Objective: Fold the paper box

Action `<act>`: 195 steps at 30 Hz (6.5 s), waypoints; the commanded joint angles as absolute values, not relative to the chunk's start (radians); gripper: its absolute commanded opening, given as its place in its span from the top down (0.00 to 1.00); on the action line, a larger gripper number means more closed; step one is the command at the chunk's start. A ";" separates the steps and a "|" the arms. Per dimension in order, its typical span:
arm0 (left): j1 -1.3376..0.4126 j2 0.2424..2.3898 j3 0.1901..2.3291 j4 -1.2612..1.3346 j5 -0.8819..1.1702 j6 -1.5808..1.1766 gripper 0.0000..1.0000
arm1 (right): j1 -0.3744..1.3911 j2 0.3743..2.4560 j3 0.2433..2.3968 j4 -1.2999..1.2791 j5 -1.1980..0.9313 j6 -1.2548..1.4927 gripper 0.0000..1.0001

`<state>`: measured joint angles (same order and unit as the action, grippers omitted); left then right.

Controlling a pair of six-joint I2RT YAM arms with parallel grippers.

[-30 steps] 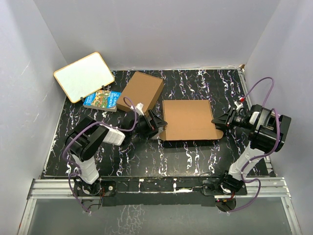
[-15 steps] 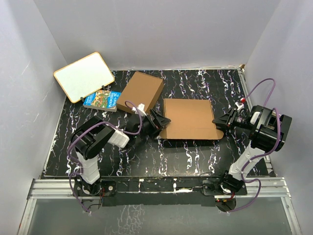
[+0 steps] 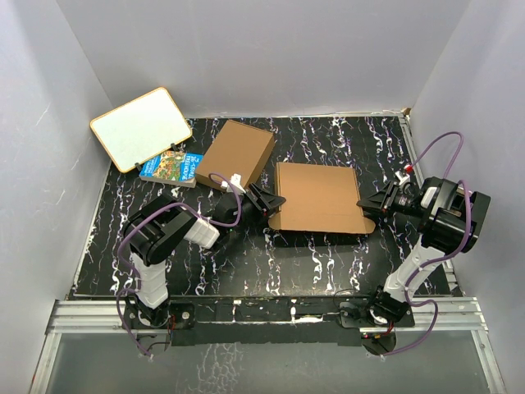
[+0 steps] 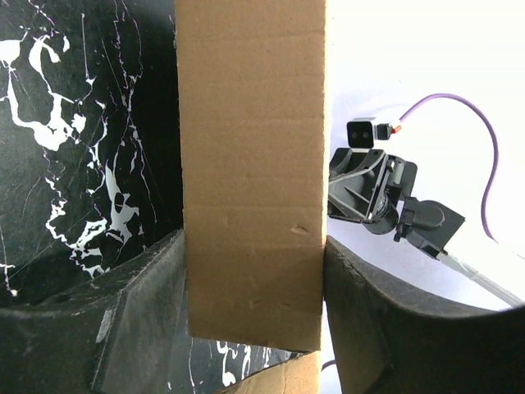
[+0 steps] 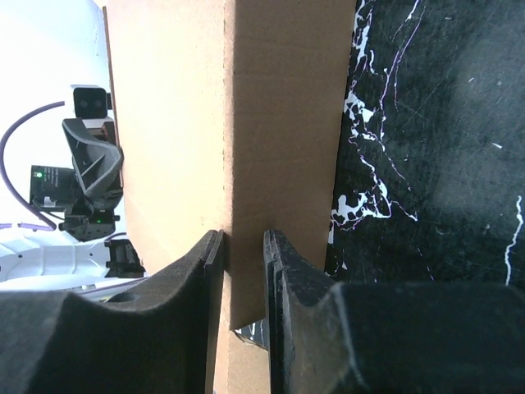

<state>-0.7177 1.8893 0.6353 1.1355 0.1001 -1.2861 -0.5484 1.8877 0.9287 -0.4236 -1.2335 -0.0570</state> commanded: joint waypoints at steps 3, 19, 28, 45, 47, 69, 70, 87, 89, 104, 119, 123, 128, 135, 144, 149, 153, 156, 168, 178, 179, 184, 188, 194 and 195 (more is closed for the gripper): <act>-0.726 1.873 0.659 1.195 0.079 -1.316 0.59 | -0.557 1.916 0.962 -0.448 -1.097 -0.189 0.70; -0.698 1.804 0.788 0.919 0.090 -1.389 0.65 | -0.555 1.538 1.121 -0.638 -1.098 -0.484 0.17; -0.671 1.734 1.034 0.388 0.072 -1.467 0.68 | -0.388 1.320 1.213 -0.872 -1.101 -1.033 0.01; -0.573 1.789 1.281 0.126 0.267 -1.593 0.70 | 0.138 1.170 1.029 -0.545 -0.732 -1.342 0.01; -0.573 1.796 1.286 0.122 0.276 -1.603 0.70 | 0.148 1.187 1.018 -0.478 -0.684 -1.311 0.01; -0.573 1.812 1.316 0.139 0.300 -1.651 0.70 | 0.246 1.278 0.904 -0.240 -0.450 -1.365 0.01; -0.572 1.814 1.318 0.141 0.302 -1.652 0.70 | 0.248 1.282 0.896 -0.216 -0.435 -1.361 0.01; -0.574 1.811 1.309 0.170 0.320 -1.664 0.69 | 0.255 1.301 0.883 -0.136 -0.411 -1.335 0.43; -0.573 1.812 1.306 0.175 0.323 -1.668 0.69 | 0.255 1.299 0.891 -0.146 -0.415 -1.321 0.50; -0.549 1.773 1.198 0.383 0.333 -1.706 0.06 | 0.254 1.299 0.944 -0.205 -0.428 -1.190 0.55; -0.478 1.515 1.009 0.395 0.224 -1.631 0.03 | 0.250 1.281 1.054 -0.278 -0.456 -1.023 0.57; -0.467 1.423 0.973 0.386 0.170 -1.516 0.03 | 0.246 1.285 1.118 -0.309 -0.467 -0.935 0.57; -0.463 1.291 0.913 0.388 0.116 -1.249 0.03 | 0.243 1.296 1.218 -0.363 -0.507 -0.763 0.57; -0.459 1.102 0.733 0.465 0.091 -0.983 0.03 | 0.221 1.305 1.291 -0.409 -0.592 -0.492 0.57; -0.456 1.024 0.565 0.583 0.236 -0.879 0.03 | -0.028 1.367 1.279 -0.425 -0.982 -0.098 0.58; -0.456 1.068 0.531 0.631 0.320 -0.894 0.03 | -0.140 1.423 1.198 -0.348 -1.212 0.125 0.58; -0.456 1.127 0.551 0.636 0.385 -0.903 0.03 | -0.163 1.488 1.125 -0.251 -1.319 0.281 0.58; -0.456 1.174 0.577 0.621 0.425 -0.913 0.03 | -0.165 1.531 1.066 -0.150 -1.343 0.373 0.58; -0.457 1.283 0.631 0.535 0.443 -0.918 0.06 | -0.167 1.679 0.785 0.313 -1.312 0.693 0.50; -0.459 1.321 0.670 0.448 0.427 -0.889 0.07 | -0.164 1.769 0.763 0.197 -1.156 0.586 0.17; -0.459 1.322 0.677 0.431 0.422 -0.882 0.07 | -0.163 1.766 0.764 0.166 -1.135 0.556 0.11; -0.461 1.317 0.710 0.344 0.399 -0.836 0.07 | -0.163 1.736 0.790 0.013 -1.050 0.398 0.02; -0.464 1.300 0.737 0.276 0.370 -0.795 0.08 | -0.163 1.673 0.859 -0.173 -0.876 0.241 0.02; -0.466 1.284 0.760 0.211 0.341 -0.758 0.08 | -0.163 1.585 0.886 -0.297 -0.656 0.154 0.02; -0.465 1.284 0.758 0.212 0.343 -0.760 0.08 | -0.163 1.563 0.884 -0.305 -0.639 0.131 0.01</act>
<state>-0.4614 1.3296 0.7208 0.2600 0.3630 -0.7979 -0.1631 1.6497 0.8467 -0.2184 -0.7959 0.2501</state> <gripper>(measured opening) 0.927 0.984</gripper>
